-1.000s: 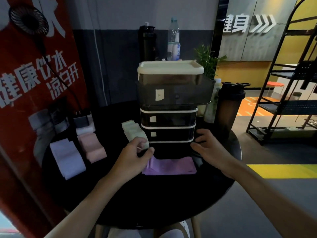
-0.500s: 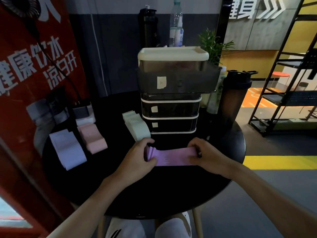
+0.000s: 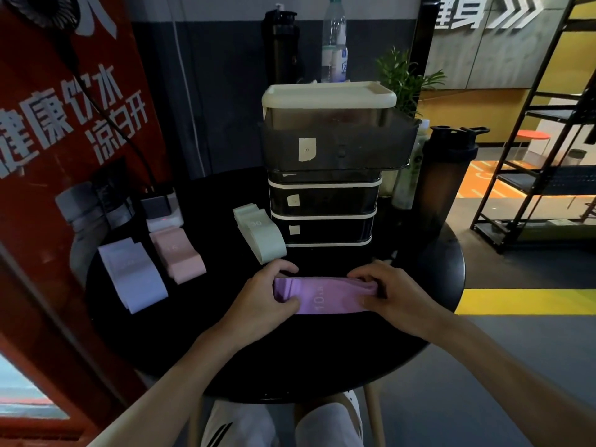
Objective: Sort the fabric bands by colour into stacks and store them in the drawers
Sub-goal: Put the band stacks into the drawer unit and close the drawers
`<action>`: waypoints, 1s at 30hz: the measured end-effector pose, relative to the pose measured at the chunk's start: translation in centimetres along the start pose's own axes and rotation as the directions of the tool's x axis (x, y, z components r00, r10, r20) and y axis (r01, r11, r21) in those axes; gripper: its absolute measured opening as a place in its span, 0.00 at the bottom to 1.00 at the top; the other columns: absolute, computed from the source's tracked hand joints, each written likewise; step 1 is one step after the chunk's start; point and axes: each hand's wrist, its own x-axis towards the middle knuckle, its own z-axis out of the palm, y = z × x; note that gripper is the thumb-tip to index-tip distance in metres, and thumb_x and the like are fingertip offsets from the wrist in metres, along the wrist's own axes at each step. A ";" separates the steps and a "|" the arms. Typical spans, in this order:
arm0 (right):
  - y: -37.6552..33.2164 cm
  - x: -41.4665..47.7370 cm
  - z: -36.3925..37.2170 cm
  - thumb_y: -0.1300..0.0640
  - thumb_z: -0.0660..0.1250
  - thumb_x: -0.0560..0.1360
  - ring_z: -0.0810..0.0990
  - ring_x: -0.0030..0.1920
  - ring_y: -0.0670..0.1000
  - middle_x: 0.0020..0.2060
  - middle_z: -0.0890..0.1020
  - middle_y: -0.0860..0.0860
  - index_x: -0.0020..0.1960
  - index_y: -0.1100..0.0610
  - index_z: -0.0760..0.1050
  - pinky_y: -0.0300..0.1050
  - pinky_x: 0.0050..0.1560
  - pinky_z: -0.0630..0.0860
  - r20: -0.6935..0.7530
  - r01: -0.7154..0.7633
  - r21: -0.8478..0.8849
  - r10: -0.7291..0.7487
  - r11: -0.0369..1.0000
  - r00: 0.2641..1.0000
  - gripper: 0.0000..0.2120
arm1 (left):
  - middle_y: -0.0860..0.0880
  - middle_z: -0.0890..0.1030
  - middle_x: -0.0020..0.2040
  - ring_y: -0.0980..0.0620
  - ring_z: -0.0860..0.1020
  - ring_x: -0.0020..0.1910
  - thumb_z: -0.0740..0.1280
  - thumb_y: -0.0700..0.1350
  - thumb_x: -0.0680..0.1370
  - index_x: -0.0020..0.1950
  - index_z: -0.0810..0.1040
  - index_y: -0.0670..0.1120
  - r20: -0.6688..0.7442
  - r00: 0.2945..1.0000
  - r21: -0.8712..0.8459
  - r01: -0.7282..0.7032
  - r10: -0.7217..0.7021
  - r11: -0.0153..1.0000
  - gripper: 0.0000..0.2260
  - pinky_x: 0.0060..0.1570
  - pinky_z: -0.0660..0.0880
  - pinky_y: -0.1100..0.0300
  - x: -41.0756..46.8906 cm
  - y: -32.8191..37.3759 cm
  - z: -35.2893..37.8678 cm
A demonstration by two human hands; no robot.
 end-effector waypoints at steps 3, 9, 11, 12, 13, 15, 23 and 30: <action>-0.2 0.0 -0.2 0.64 0.74 0.71 0.77 0.46 0.43 0.46 0.77 0.47 0.53 0.48 0.78 0.32 0.46 0.74 -0.055 0.032 0.044 -0.030 0.999 0.998 0.16 | 0.53 0.79 0.50 0.57 0.80 0.43 0.72 0.38 0.74 0.60 0.74 0.57 -0.028 0.999 -0.056 -0.040 0.039 0.998 0.20 0.45 0.76 0.68 0.1 0.4 0.0; 0.3 0.2 0.2 0.63 0.72 0.70 0.75 0.46 0.42 0.47 0.75 0.48 0.49 0.45 0.75 0.29 0.45 0.72 -0.038 0.043 0.001 -0.043 0.999 0.998 0.15 | 0.59 0.72 0.60 0.69 0.71 0.60 0.68 0.44 0.79 0.69 0.72 0.52 0.024 0.991 0.120 -0.134 0.132 0.984 0.19 0.58 0.63 0.79 -0.4 -0.4 0.4; 0.4 0.1 0.2 0.62 0.71 0.72 0.75 0.48 0.42 0.48 0.76 0.48 0.51 0.47 0.75 0.30 0.47 0.72 -0.021 0.042 0.012 -0.042 0.999 0.999 0.13 | 0.60 0.70 0.59 0.68 0.71 0.59 0.67 0.46 0.80 0.68 0.72 0.52 0.043 0.988 0.150 -0.154 0.149 0.977 0.16 0.58 0.63 0.78 -0.5 -0.6 0.3; 0.3 0.0 0.1 0.62 0.71 0.73 0.76 0.48 0.42 0.48 0.77 0.47 0.52 0.49 0.76 0.31 0.46 0.73 -0.018 0.046 0.028 -0.045 0.999 0.999 0.11 | 0.61 0.69 0.59 0.68 0.71 0.59 0.66 0.46 0.81 0.66 0.72 0.53 0.053 0.986 0.156 -0.163 0.157 0.974 0.14 0.57 0.64 0.77 -0.5 -0.7 0.3; 0.3 -0.1 -0.1 0.62 0.70 0.74 0.77 0.47 0.42 0.47 0.78 0.46 0.52 0.51 0.76 0.31 0.46 0.73 -0.014 0.049 0.041 -0.048 0.998 0.999 0.10 | 0.61 0.69 0.58 0.66 0.72 0.58 0.65 0.46 0.81 0.64 0.72 0.53 0.062 0.985 0.158 -0.170 0.162 0.973 0.11 0.56 0.64 0.77 -0.5 -0.7 0.2; 0.0 -0.2 -0.3 0.63 0.69 0.75 0.77 0.46 0.40 0.45 0.78 0.44 0.51 0.52 0.77 0.29 0.44 0.72 -0.019 0.054 0.047 -0.053 0.997 0.998 0.09 | 0.60 0.71 0.56 0.62 0.73 0.56 0.66 0.46 0.81 0.59 0.73 0.53 0.061 0.985 0.155 -0.169 0.161 0.973 0.08 0.54 0.67 0.74 -0.5 -0.6 -0.1; -2.2 0.1 -2.7 0.60 0.72 0.73 0.80 0.44 0.44 0.43 0.81 0.43 0.48 0.43 0.76 0.35 0.43 0.76 -0.082 0.101 -0.010 -0.102 0.995 0.991 0.12 | 0.58 0.81 0.48 0.60 0.79 0.51 0.73 0.42 0.76 0.53 0.82 0.53 -0.026 0.988 0.053 -0.148 0.150 0.988 0.09 0.54 0.74 0.63 0.1 2.5 -3.1; -9.1 1.8 -9.8 0.62 0.73 0.72 0.81 0.44 0.43 0.45 0.82 0.41 0.48 0.47 0.79 0.37 0.44 0.77 -0.247 0.242 0.020 -0.230 0.970 0.941 0.11 | 0.57 0.84 0.47 0.59 0.82 0.46 0.76 0.38 0.72 0.50 0.83 0.54 -0.130 0.946 0.001 -0.298 0.296 0.954 0.13 0.48 0.76 0.68 2.1 11.0 -9.6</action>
